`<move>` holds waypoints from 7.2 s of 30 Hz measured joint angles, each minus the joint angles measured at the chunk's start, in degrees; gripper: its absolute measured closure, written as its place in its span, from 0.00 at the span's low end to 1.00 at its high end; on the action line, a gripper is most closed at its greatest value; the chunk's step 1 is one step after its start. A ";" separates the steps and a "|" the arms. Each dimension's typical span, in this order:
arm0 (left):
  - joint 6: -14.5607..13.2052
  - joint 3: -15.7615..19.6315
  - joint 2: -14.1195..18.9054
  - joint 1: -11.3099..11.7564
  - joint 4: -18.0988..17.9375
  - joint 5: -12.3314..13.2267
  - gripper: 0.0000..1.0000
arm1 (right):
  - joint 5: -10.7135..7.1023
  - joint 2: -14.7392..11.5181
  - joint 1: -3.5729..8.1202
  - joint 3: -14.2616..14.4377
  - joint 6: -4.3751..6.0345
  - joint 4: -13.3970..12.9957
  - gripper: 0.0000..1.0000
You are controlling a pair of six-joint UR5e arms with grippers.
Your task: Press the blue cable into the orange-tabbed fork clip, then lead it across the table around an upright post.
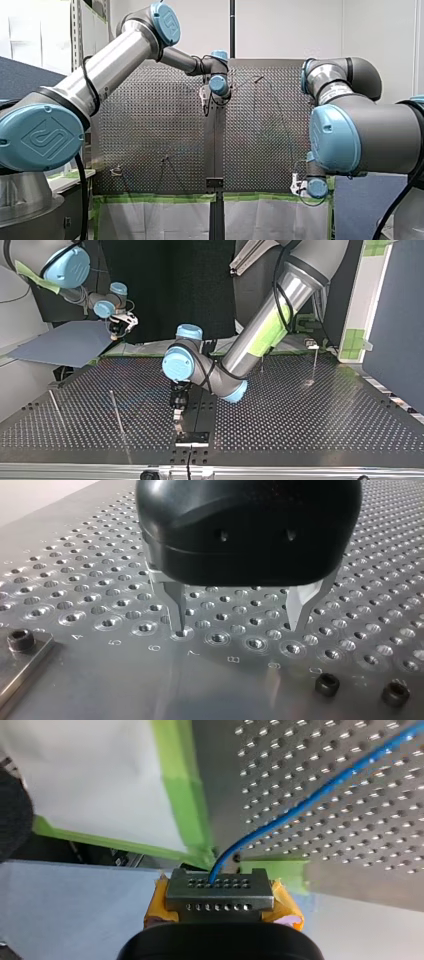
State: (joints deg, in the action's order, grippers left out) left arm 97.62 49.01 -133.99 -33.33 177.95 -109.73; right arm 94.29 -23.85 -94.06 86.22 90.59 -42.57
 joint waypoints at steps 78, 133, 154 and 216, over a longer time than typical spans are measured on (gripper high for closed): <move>7.73 11.04 11.24 7.22 14.92 9.45 0.00 | -1.46 2.51 -0.41 -3.03 -3.89 4.57 1.00; 10.11 10.83 18.85 -3.06 8.54 23.37 0.00 | -2.43 2.53 -1.27 -4.17 -3.45 4.73 1.00; 7.66 11.72 18.83 -3.19 12.73 17.70 0.00 | -2.43 2.53 -1.33 -4.29 -3.42 4.76 1.00; 5.03 20.37 26.30 -2.00 14.23 9.82 0.00 | -2.52 2.53 -1.46 -4.51 -4.00 6.53 1.00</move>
State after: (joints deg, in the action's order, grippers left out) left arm 102.65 69.37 -107.69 -35.32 192.18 -99.91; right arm 91.76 -21.32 -95.52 81.71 86.59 -36.03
